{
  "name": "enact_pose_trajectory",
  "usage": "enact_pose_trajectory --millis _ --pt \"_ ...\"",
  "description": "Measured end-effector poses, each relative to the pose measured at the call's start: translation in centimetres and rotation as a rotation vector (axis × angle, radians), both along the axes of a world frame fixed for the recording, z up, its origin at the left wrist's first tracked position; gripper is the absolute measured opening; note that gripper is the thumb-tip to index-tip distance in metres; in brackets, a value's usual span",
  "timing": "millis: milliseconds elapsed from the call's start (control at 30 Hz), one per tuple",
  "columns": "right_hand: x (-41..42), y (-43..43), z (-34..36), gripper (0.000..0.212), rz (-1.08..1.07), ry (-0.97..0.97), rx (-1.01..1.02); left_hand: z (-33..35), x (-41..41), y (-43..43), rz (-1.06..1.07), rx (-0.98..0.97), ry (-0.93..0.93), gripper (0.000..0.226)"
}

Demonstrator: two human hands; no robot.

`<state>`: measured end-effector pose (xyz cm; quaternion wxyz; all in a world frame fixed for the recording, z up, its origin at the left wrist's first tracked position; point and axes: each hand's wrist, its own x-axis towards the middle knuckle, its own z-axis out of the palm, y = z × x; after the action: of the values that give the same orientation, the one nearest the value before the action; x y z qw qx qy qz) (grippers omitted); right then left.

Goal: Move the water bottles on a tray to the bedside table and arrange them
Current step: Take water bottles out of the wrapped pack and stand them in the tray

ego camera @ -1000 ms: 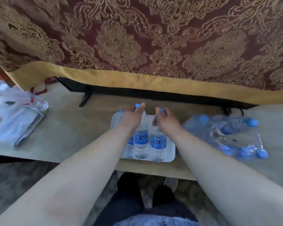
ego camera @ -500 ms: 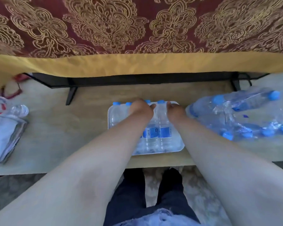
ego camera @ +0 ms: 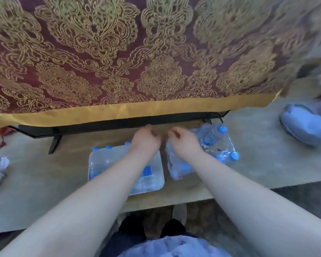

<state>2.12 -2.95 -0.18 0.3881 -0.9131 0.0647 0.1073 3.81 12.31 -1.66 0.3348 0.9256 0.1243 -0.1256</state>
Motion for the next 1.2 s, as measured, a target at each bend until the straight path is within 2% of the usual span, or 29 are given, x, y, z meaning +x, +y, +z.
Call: enact_pose_trajectory --millis 67,133,200,300,433,533,633,733,800,867,1000,1100,1200 --pt "-0.2 -4.6 0.5 0.018 -0.054 -0.098 -0.091 1.7 -0.1 -3.7 -0.085 -0.059 -0.118 0.015" --pt "-0.3 -9.0 0.3 0.019 -0.08 -0.089 -0.249 2.3 -0.3 -7.3 -0.228 -0.06 -0.173 0.016" --pt "-0.5 -12.5 -0.2 0.018 -0.006 -0.036 -0.445 2.4 -0.7 -10.6 -0.363 -0.033 -0.156 0.019" --pt "0.2 -15.6 -0.4 0.019 0.224 0.019 -0.693 2.0 -1.1 -14.4 -0.485 -0.022 -0.07 0.015" --pt "2.0 -17.2 -0.1 0.032 0.526 -0.065 -0.93 0.9 -1.6 -17.4 -0.68 0.149 0.179 0.026" --pt "3.0 -17.7 0.3 0.028 0.587 -0.101 -1.037 0.0 -2.1 -18.1 -0.729 0.3 0.222 0.04" --pt "3.9 -18.5 0.1 0.031 0.571 -0.05 -1.078 -0.4 -2.5 -18.1 -0.672 0.326 0.29 0.052" --pt "3.9 -18.8 -0.4 0.035 0.546 0.048 -1.07 0.2 -2.0 -18.3 -0.528 0.222 0.461 0.041" --pt "3.5 -18.7 -1.1 0.036 0.563 0.033 -1.043 0.7 -1.4 -18.1 -0.513 0.237 0.539 0.034" --pt "2.9 -18.5 -1.7 0.035 0.579 -0.035 -1.004 1.0 -1.2 -17.7 -0.545 0.247 0.501 0.03" --pt "1.3 -18.9 -3.3 0.043 0.461 -0.144 -0.765 0.4 -1.7 -16.5 -0.467 0.203 0.358 0.045" --pt "0.1 -18.8 -4.2 0.035 0.336 -0.103 -0.55 -0.9 -2.0 -16.2 -0.378 0.142 0.239 0.033" --pt "-0.8 -18.3 -4.1 0.033 0.271 -0.051 -0.409 -1.3 -2.2 -15.9 -0.37 0.153 0.188 0.031"
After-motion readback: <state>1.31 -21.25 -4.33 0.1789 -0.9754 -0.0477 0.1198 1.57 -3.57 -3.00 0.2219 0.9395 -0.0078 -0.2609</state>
